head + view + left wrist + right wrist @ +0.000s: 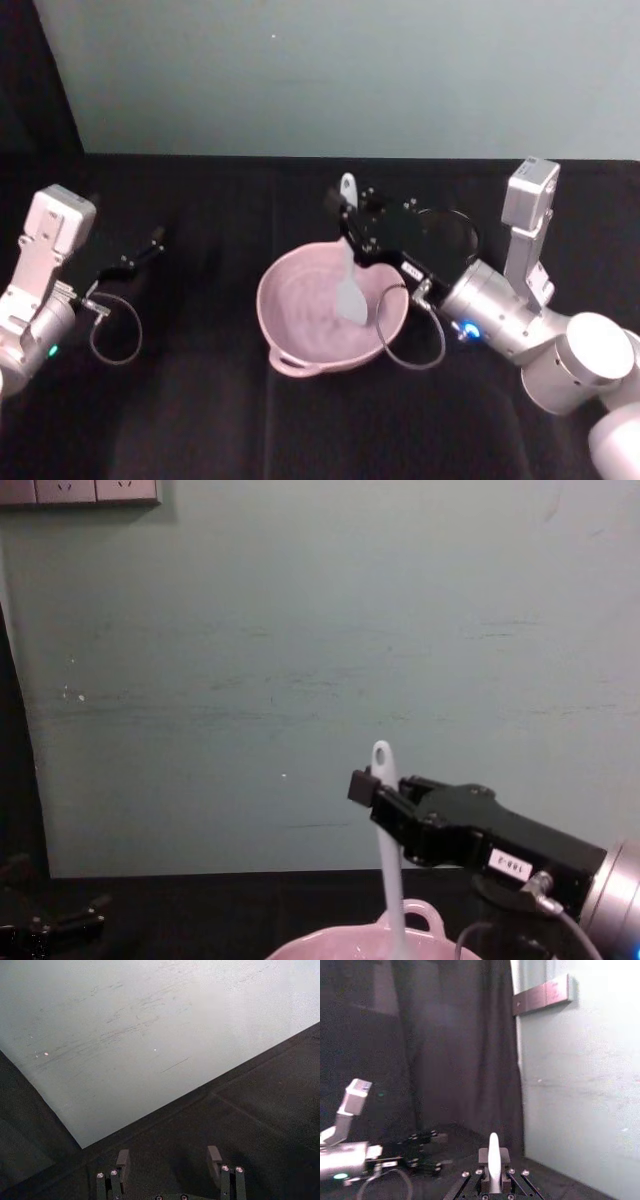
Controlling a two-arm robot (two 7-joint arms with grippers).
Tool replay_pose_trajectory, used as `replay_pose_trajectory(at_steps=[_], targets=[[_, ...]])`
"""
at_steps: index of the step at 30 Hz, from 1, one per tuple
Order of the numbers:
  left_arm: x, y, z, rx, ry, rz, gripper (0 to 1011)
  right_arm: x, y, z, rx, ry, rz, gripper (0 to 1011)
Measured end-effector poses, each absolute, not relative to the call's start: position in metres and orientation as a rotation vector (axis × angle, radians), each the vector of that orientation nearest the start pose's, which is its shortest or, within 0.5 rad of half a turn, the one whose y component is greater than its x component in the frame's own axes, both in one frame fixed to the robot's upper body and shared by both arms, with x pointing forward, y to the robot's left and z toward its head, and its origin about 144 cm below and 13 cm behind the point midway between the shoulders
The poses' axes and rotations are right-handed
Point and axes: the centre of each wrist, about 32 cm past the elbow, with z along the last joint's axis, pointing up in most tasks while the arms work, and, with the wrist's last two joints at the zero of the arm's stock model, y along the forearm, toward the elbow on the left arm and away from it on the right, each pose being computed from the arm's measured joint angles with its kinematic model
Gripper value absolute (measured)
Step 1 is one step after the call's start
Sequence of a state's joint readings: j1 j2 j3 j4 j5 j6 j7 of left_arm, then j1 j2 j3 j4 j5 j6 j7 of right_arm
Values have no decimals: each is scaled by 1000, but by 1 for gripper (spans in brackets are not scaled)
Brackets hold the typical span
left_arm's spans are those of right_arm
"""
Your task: Use the one hand to pick up the spoon and stir the clear water in the bowl.
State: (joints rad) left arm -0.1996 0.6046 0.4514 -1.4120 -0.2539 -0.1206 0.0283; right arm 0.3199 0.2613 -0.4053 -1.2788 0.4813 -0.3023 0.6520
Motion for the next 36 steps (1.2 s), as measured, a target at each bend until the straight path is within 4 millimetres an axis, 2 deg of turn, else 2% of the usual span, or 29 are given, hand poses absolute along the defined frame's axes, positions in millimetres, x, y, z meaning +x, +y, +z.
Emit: replay_pose_trajectory(at_steps=[4,9,15,20,27,36], targets=[[489,310,1140,304,-285,1248,1011,527,-205,1145,227,-74,-603,119],[489,310,1140,305,-285,1248,1011,527,-190,1140,259,-38,-542,120],[489,310,1140,304,-285,1248,1011,538,-169,1131,300,-31,-524,119],[489,310,1140,305,-285,1248,1011,550,-157,1122,319,-114,-595,119],[489,310,1140,304,-285,1248,1011,563,-159,1114,321,-206,-704,119],[489,310,1140,304,-285,1248,1011,564,-179,1121,296,-261,-763,119]])
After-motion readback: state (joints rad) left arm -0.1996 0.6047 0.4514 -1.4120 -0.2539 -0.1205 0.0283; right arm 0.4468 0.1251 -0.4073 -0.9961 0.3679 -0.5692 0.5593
